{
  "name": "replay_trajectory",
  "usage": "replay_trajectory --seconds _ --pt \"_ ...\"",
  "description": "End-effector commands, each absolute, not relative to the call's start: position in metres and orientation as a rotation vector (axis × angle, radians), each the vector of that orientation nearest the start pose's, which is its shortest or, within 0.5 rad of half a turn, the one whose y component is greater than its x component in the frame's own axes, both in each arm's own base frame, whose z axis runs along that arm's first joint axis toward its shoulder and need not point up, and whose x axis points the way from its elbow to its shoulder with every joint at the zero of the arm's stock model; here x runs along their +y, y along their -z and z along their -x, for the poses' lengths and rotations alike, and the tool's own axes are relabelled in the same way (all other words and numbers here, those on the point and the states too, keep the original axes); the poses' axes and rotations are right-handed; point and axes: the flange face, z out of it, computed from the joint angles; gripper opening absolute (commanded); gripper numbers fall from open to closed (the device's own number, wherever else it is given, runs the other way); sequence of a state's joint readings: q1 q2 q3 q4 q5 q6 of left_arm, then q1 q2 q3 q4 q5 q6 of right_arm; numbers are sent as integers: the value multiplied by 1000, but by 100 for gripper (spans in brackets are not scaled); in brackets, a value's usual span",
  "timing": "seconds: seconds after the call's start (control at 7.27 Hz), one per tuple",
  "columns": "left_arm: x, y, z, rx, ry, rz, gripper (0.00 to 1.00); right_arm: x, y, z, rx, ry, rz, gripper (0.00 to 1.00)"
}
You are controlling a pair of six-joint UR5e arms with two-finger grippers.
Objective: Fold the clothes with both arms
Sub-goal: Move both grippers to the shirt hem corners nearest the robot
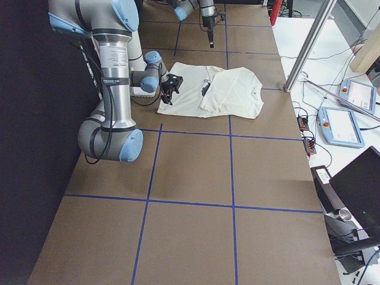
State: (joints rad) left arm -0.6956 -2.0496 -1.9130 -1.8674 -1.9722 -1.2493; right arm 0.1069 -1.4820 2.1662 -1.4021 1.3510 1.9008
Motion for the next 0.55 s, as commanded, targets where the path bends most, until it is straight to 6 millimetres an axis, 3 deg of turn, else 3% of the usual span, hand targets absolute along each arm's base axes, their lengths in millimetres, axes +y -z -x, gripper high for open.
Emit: replay_trajectory --seconds 0.0,0.41 --pt "-452 -207 -391 1128 116 -218 79 -165 -346 470 -826 -542 -78 90" --pt "-451 -206 -391 1130 115 -220 79 -150 -366 472 -734 -526 -83 81"
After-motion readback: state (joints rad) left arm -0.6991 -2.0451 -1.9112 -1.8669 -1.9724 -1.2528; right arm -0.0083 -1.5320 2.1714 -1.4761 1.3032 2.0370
